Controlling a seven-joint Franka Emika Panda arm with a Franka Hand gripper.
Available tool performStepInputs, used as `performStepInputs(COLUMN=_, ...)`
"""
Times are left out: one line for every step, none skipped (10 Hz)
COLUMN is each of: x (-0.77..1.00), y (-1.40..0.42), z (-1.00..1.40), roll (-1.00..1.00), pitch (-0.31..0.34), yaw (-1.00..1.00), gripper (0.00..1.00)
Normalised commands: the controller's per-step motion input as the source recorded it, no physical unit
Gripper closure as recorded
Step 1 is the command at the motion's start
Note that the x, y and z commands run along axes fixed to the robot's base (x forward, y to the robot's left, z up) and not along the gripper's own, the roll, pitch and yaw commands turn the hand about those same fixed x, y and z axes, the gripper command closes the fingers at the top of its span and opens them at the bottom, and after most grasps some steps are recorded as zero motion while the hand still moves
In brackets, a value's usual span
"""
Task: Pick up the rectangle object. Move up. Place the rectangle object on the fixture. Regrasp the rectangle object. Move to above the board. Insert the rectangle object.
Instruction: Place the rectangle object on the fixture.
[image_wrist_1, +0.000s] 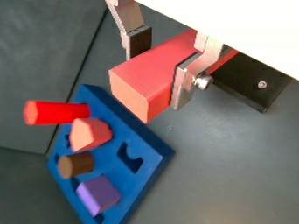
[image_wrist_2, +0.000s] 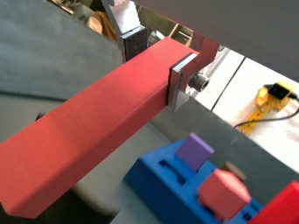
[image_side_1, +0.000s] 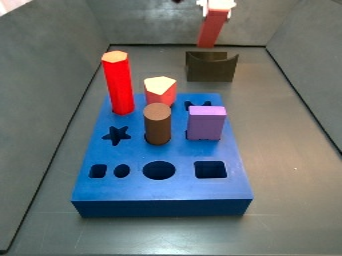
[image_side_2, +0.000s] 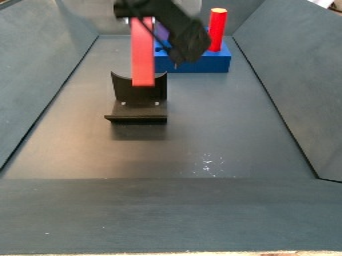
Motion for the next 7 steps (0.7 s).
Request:
performStepInputs(x=0.13, y=0.11, z=-1.00, roll=-0.12, pitch=-0.046, yaw=-0.14, gripper=1.00)
performStepInputs(x=0.14, y=0.11, z=-1.00, roll=-0.11, pitch=-0.069, yaw=-0.11, gripper=1.00)
performStepInputs(x=0.13, y=0.10, z=-0.94, roll=-0.10, pitch=-0.077, yaw=-0.09, gripper=1.00)
performStepInputs(x=0.11, y=0.06, z=-0.71, roll=-0.08, pitch=-0.083, yaw=-0.06, gripper=1.00)
performStepInputs(x=0.09, y=0.05, z=-0.55, roll=-0.08, pitch=-0.090, yaw=-0.04, gripper=1.00)
performStepInputs(x=0.07, y=0.03, z=-0.33, roll=-0.08, pitch=-0.093, yaw=-0.02, gripper=1.00)
performStepInputs(x=0.06, y=0.03, z=-0.25, roll=-0.06, pitch=-0.089, yaw=-0.01, gripper=1.00)
